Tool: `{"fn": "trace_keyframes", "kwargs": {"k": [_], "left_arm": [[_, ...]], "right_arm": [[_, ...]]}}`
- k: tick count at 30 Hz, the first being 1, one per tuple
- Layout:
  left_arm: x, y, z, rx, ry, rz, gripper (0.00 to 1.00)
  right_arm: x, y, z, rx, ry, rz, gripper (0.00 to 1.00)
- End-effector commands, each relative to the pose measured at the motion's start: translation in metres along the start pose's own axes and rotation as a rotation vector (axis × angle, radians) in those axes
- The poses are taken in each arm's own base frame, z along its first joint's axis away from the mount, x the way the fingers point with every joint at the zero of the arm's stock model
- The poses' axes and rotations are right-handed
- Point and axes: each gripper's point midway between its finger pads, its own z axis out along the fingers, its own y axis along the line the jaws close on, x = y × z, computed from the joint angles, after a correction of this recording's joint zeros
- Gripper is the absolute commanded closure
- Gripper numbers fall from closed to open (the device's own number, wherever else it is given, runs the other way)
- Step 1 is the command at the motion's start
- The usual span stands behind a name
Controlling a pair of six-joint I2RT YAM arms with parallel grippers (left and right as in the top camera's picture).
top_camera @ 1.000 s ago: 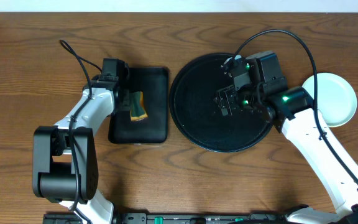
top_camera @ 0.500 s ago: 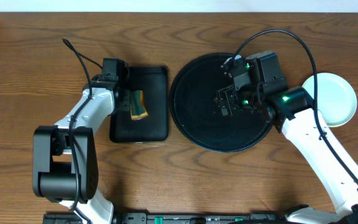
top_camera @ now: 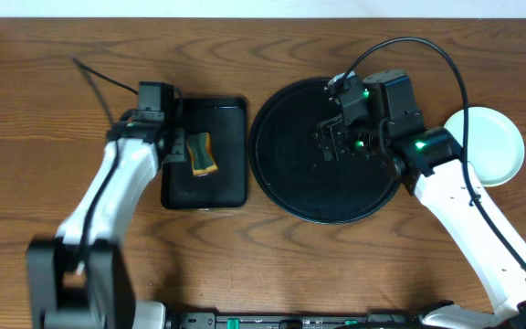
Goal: Clean dirty plates on tray and stack at the side
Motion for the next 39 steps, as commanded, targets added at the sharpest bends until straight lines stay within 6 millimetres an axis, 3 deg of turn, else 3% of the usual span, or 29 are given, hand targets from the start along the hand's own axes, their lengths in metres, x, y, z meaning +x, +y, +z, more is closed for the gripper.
{"fn": "trace_keyframes", "kwargs": {"k": [1,2,3,4,7,9,10,11,16,21,26,39], "left_arm": [[-0.014,0.014,-0.058,0.012,-0.129,-0.12,0.31],[-0.013,0.017,-0.07,0.015,-0.148,-0.132,0.31],[-0.007,0.024,-0.098,0.02,-0.188,-0.149,0.31],[-0.004,0.027,-0.11,0.023,-0.206,-0.161,0.31],[0.011,0.038,-0.148,0.04,-0.267,-0.241,0.23],[0.02,0.044,-0.171,0.053,-0.317,-0.288,0.22],[0.023,0.047,-0.182,0.06,-0.348,-0.304,0.19],[0.024,0.049,-0.19,0.064,-0.374,-0.31,0.14],[0.033,0.058,-0.226,0.086,-0.497,-0.339,0.14],[0.038,0.061,-0.238,0.108,-0.539,-0.382,0.13],[0.038,0.061,-0.238,0.113,-0.535,-0.394,0.13],[0.042,0.061,-0.239,0.114,-0.544,-0.395,0.13]], "right_arm": [[-0.026,-0.012,-0.036,0.045,-0.122,0.036,0.29],[-0.031,-0.016,-0.046,0.06,-0.152,0.05,0.28],[-0.045,-0.029,-0.078,0.102,-0.238,0.079,0.27],[-0.05,-0.035,-0.097,0.122,-0.281,0.087,0.26],[-0.055,-0.047,-0.154,0.19,-0.398,0.106,0.21],[-0.053,-0.048,-0.189,0.231,-0.47,0.111,0.09],[-0.052,-0.047,-0.202,0.243,-0.497,0.11,0.01],[-0.05,-0.044,-0.213,0.253,-0.521,0.106,0.01],[-0.044,-0.026,-0.249,0.26,-0.605,0.074,0.01],[-0.026,-0.018,-0.256,0.258,-0.579,0.085,0.01],[-0.002,-0.02,-0.243,0.255,-0.474,0.128,0.01],[0.087,-0.014,-0.216,0.239,-0.107,0.272,0.01]]}}
